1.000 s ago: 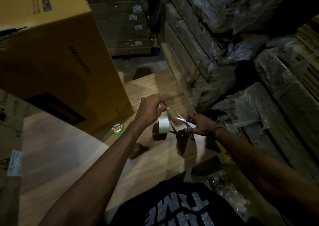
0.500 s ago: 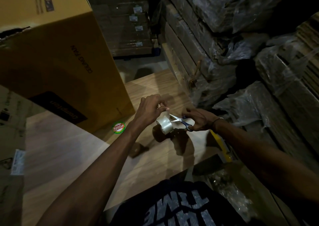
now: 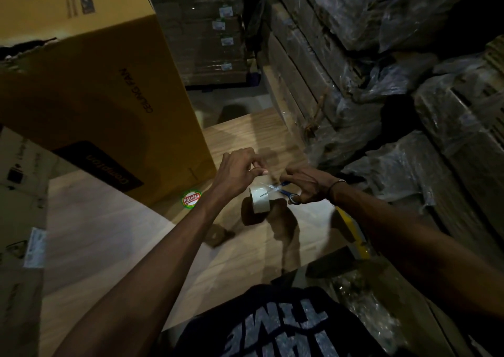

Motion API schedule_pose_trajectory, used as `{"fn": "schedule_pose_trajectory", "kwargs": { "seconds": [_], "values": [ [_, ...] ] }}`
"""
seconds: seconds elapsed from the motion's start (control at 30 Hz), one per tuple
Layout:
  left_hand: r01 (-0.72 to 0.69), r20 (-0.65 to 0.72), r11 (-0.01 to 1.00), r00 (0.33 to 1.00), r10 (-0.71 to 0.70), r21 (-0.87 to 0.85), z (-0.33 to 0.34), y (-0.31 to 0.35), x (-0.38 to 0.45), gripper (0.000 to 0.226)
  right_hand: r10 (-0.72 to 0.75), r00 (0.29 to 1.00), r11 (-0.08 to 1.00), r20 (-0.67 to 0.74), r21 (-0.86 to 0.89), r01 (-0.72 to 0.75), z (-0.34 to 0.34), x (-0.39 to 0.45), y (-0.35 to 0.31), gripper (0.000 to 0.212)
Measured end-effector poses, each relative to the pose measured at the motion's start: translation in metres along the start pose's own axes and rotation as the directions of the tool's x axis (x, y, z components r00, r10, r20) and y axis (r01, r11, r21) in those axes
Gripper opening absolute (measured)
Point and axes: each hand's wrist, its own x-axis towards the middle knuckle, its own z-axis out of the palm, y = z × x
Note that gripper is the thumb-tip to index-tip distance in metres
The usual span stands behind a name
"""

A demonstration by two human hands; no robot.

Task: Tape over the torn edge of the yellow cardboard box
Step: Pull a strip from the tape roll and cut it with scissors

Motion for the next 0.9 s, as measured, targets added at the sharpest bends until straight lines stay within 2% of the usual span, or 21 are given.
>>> {"fn": "schedule_pose_trajectory", "kwargs": {
  "seconds": [0.1,0.3,0.67,0.9],
  "values": [
    [-0.007,-0.015,1.0,1.0,0.007,-0.004,-0.001,-0.001,0.0,0.008,-0.019,0.999,0.999,-0.047,0.028,0.021,0.005,0.0,-0.006,0.055],
    [-0.012,-0.014,1.0,1.0,0.012,0.003,0.0,-0.001,0.003,0.01,0.009,0.996,0.999,-0.092,-0.042,-0.012,0.014,0.002,-0.015,0.059],
    [0.005,-0.005,1.0,1.0,-0.005,0.002,-0.002,-0.002,0.006,0.01,0.015,1.0,0.993,-0.027,0.115,-0.012,0.022,0.0,-0.017,0.056],
    [-0.005,-0.003,1.0,1.0,0.005,0.011,0.0,-0.001,0.007,0.009,0.033,0.999,0.978,-0.036,0.206,-0.025,0.024,-0.007,-0.024,0.057]
  ]
}}
